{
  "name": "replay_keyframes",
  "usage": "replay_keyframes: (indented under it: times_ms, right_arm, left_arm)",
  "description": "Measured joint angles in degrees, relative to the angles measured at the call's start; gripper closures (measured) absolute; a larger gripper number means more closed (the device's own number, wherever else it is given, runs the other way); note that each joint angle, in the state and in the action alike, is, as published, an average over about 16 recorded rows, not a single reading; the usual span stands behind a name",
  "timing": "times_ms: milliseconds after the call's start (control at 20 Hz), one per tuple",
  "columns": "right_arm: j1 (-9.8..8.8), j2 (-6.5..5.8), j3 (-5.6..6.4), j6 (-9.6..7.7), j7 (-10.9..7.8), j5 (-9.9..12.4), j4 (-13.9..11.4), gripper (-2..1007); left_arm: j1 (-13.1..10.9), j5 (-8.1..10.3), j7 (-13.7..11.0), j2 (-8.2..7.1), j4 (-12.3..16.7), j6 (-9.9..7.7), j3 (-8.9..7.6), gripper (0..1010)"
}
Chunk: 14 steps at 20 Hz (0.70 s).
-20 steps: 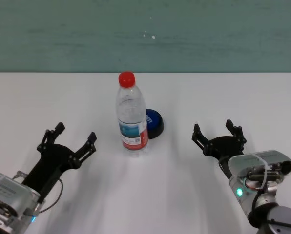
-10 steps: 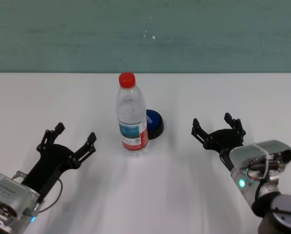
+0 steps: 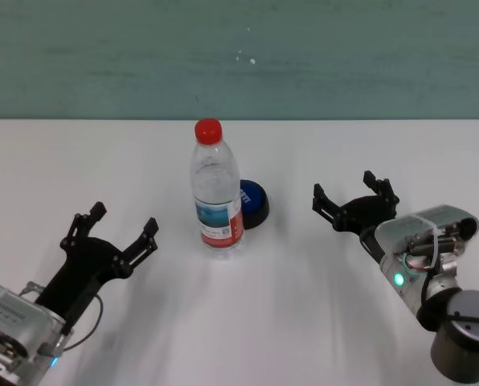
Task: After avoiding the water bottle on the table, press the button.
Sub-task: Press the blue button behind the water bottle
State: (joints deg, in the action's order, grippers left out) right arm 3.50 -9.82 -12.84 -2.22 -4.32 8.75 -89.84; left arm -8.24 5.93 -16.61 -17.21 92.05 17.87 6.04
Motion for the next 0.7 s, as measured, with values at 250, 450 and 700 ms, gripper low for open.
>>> replay_keyframes:
  times_ms: [250, 450, 700]
  right_arm:
    - [2.73, 0.24, 0.03, -0.8, -2.2, -0.8, 2.12, 1]
    - [4.92, 0.57, -0.08, -1.29, -3.73, -1.47, 3.85, 1]
    - [7.72, 0.96, -0.36, -1.65, -5.53, -2.1, 6.28, 1]
  left_arm:
    - [0.0, 0.03, 0.0, 0.0, 0.0, 0.0, 0.0, 0]
    - [0.0, 0.04, 0.0, 0.0, 0.0, 0.0, 0.0, 0]
    - [0.0, 0.05, 0.0, 0.0, 0.0, 0.0, 0.0, 0]
